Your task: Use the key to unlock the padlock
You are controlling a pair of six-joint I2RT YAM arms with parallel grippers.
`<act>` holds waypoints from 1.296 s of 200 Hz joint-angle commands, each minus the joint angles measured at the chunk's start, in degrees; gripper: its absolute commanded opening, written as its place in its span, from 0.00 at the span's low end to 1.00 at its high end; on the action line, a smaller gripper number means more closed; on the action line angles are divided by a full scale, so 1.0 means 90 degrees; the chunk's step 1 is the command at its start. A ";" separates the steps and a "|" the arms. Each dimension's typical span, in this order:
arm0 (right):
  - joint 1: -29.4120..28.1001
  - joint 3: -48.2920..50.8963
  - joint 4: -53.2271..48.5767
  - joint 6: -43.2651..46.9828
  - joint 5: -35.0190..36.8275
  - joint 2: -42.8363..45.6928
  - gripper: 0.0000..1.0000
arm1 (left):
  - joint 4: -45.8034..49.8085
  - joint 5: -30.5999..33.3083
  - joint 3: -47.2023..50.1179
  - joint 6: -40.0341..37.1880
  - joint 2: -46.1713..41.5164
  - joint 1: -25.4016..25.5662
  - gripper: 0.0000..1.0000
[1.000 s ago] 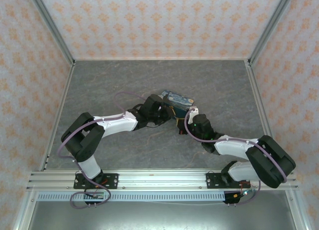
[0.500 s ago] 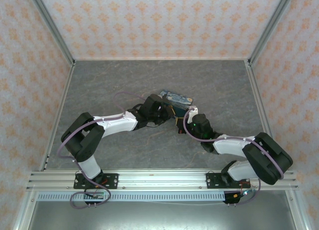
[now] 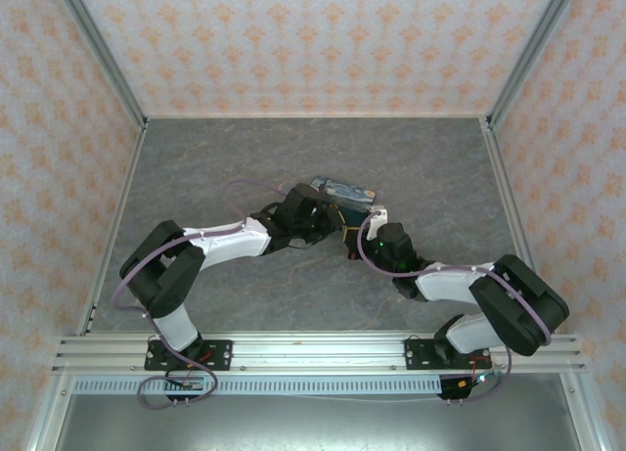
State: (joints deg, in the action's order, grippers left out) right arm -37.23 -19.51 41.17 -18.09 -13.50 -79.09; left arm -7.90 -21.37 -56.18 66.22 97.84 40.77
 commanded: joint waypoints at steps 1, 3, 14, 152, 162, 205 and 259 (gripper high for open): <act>-0.0052 -0.0293 0.0901 0.0058 -0.0082 0.0032 0.00 | 0.0019 -0.0205 -0.0152 0.0084 -0.0056 0.0167 0.09; -0.0055 -0.0293 0.0916 0.0057 -0.0087 0.0039 0.00 | 0.0011 -0.0205 -0.0139 0.0084 -0.0052 0.0167 0.09; -0.0057 -0.0294 0.0986 0.0032 -0.0109 0.0036 0.00 | 0.0014 -0.0209 -0.0134 0.0084 -0.0027 0.0167 0.09; -0.0053 -0.0132 0.1056 -0.0570 -0.0179 -0.0664 0.00 | -0.0750 -0.0263 0.0325 0.0446 0.0792 0.0167 0.09; -0.0054 -0.0147 0.0985 -0.0692 -0.0203 -0.0771 0.00 | -0.0786 -0.0263 0.0349 0.0448 0.0841 0.0162 0.11; -0.0054 0.0037 0.1113 -0.1305 -0.0212 -0.1110 0.00 | -0.0629 -0.0077 0.0460 0.0240 0.0719 0.0091 0.27; -0.0052 0.0122 0.0982 -0.1758 -0.0316 -0.1222 0.00 | -0.0199 0.0160 0.0738 -0.0152 0.0020 -0.0186 0.48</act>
State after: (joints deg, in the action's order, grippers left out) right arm -37.47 -18.90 46.33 -30.70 -15.49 -89.43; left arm -13.13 -22.00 -51.33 67.53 103.00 40.53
